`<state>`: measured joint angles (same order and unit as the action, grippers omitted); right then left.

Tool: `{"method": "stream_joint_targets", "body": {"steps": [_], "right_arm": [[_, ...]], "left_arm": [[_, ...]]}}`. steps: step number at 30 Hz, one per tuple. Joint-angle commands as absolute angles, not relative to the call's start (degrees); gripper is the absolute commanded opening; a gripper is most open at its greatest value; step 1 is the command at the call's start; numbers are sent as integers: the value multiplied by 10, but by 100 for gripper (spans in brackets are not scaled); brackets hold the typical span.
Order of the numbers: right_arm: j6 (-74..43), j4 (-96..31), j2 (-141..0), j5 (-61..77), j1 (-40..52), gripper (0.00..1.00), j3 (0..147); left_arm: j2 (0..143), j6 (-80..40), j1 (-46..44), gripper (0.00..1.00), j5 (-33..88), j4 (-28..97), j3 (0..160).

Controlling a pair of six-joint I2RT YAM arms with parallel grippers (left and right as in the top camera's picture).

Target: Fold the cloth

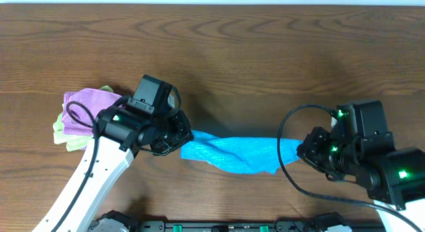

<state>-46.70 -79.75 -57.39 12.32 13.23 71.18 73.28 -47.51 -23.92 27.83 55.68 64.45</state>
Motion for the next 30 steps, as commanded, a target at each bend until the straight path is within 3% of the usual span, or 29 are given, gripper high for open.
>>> {"method": "stream_joint_targets", "body": {"steps": [1,30], "right_arm": [[-451,-786,-586,98,137,1,720],[-376,-522,-821,-37,180,1,719]], "left_arm": [[753,-450,-225,6,265,550,658],[940,-404,-146,6,269,292,658]]}}
